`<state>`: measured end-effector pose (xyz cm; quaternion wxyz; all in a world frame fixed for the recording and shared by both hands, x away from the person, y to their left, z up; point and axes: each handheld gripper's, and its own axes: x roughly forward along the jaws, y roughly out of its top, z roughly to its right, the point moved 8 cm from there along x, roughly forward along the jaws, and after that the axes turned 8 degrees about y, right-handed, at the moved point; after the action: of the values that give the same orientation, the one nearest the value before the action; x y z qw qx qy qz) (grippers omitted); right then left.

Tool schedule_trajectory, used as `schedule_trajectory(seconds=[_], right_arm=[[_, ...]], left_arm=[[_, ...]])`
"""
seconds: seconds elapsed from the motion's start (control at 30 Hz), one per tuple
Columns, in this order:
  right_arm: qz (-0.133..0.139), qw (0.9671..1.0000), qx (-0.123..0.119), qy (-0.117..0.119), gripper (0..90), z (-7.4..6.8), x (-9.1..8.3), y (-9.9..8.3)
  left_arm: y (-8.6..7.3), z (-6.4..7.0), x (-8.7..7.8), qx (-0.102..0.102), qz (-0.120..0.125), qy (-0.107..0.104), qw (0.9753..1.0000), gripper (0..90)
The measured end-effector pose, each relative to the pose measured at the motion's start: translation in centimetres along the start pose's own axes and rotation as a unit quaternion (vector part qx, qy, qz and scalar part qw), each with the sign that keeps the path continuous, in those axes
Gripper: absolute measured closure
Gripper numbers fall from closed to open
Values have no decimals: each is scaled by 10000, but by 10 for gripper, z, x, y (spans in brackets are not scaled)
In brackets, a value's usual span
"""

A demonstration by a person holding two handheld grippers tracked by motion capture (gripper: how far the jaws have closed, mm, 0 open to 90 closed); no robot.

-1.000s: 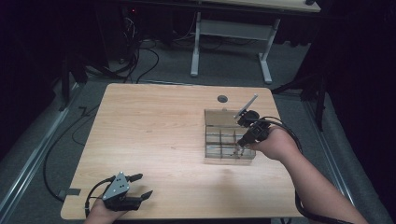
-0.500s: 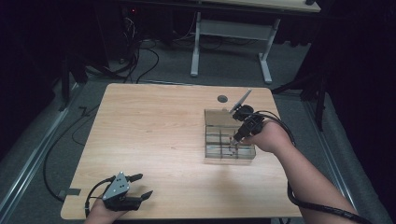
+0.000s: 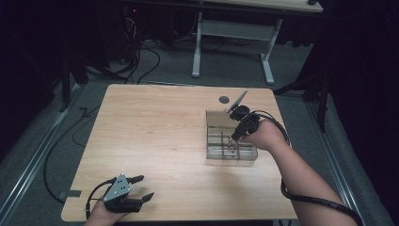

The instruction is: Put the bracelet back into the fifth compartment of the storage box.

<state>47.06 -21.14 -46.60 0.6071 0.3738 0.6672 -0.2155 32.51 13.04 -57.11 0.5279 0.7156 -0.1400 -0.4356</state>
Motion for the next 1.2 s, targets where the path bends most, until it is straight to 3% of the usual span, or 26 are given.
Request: schedule_trajectory(seconds=[0.27, 0.43, 0.5, 0.57, 0.83, 1.07, 1.1, 1.2], right_arm=[[-95, 9999, 110, 63, 850, 4, 23, -3], [-136, 9998, 29, 121, 850, 6, 37, -4], [-151, 9997, 141, 140, 850, 5, 42, -5], [-145, 9997, 60, 169, 850, 7, 47, -6], [-191, 9990, 266, 302, 849, 11, 73, -12], [-238, 9989, 280, 307, 834, 11, 82, -14], [-176, 9988, 319, 311, 772, 11, 80, -12], [-172, 9987, 346, 330, 749, 11, 78, -11]], left_arm=[[0, 0, 0, 15, -18, -3, 10000, 287], [0, 0, 0, 19, -17, -2, 10000, 287], [0, 0, 0, 5, -9, -2, 10000, 287], [0, 0, 0, 5, -8, -4, 10000, 288], [0, 0, 0, 8, -27, -10, 10000, 287], [0, 0, 0, 0, -28, -4, 10000, 288], [0, 0, 0, 1, -29, -4, 10000, 287], [0, 0, 0, 6, -34, -11, 10000, 287]])
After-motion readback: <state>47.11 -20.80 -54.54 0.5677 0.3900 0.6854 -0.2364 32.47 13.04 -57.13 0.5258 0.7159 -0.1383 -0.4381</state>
